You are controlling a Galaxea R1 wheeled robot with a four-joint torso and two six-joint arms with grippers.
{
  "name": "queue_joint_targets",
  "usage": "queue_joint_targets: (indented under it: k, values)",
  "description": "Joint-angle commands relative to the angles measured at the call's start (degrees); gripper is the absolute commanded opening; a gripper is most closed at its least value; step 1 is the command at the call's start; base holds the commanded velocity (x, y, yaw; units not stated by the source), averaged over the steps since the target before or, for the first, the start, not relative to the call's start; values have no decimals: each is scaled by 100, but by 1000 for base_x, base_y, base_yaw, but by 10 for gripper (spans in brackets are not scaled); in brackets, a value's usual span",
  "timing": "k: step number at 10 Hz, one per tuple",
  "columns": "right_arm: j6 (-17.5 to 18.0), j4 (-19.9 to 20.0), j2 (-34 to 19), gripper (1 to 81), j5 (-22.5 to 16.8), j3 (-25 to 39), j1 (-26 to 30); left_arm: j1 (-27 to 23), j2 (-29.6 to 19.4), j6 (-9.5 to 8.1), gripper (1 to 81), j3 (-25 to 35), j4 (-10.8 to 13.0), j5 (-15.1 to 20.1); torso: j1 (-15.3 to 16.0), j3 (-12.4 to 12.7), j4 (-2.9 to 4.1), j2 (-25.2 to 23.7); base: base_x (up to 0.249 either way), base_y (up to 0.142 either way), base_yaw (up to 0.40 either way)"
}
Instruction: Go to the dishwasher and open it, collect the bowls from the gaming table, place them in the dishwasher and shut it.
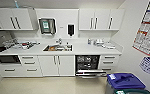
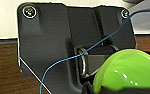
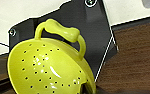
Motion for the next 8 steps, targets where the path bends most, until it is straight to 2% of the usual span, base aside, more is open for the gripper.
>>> queue_joint_targets:
  k: [1,8]
  values:
    - [-17,-28,-65,10,-335,45,195,-234,-45,25,10,-18,39,292,0,0,0,0,139,0,0]
    - [-17,-28,-56,10,-335,53,195,-234,-53,25,10,-27,39,292,-2,0,0,0,146,0,0]
